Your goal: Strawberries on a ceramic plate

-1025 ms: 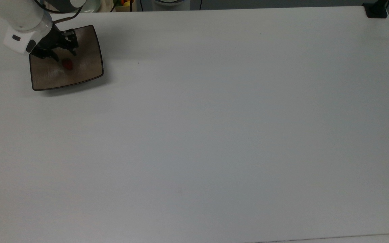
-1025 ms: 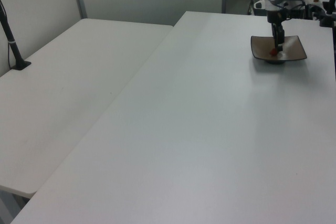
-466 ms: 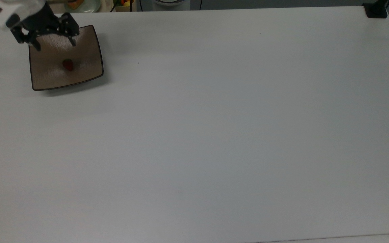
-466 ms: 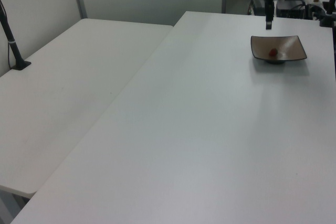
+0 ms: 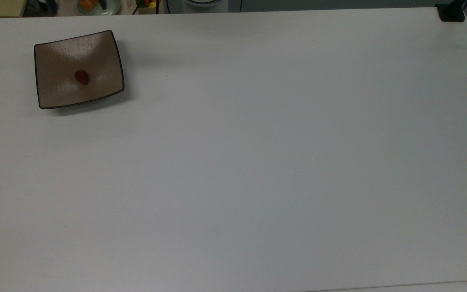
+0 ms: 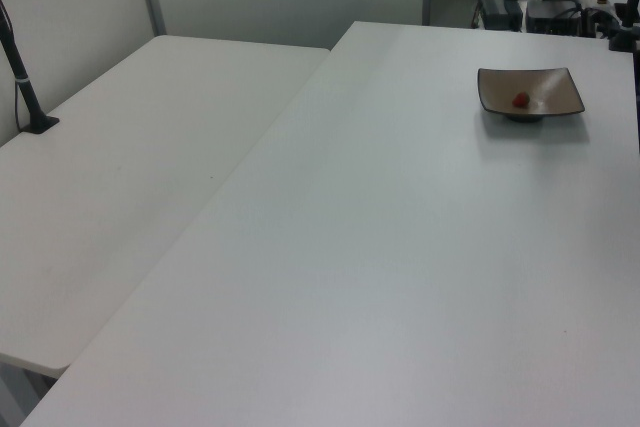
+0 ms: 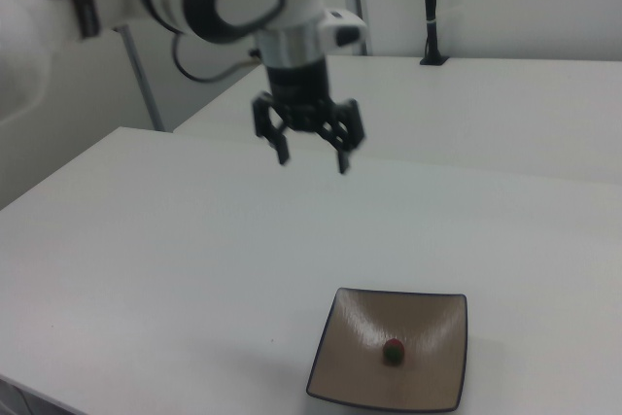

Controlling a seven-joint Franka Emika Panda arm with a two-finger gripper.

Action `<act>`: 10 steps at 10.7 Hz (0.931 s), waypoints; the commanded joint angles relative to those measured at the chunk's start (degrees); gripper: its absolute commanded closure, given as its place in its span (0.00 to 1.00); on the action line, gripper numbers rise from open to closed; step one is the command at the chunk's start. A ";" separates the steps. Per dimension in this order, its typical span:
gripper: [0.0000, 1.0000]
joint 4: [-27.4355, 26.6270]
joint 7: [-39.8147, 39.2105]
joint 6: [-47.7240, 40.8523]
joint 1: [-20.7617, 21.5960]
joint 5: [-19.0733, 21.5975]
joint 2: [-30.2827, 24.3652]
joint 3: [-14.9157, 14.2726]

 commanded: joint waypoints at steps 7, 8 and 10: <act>0.00 2.55 20.82 -4.17 10.16 3.43 -1.99 7.25; 0.00 1.59 20.13 -3.12 11.47 3.17 -1.99 7.26; 0.00 0.61 19.95 -1.01 11.92 3.25 -1.90 7.26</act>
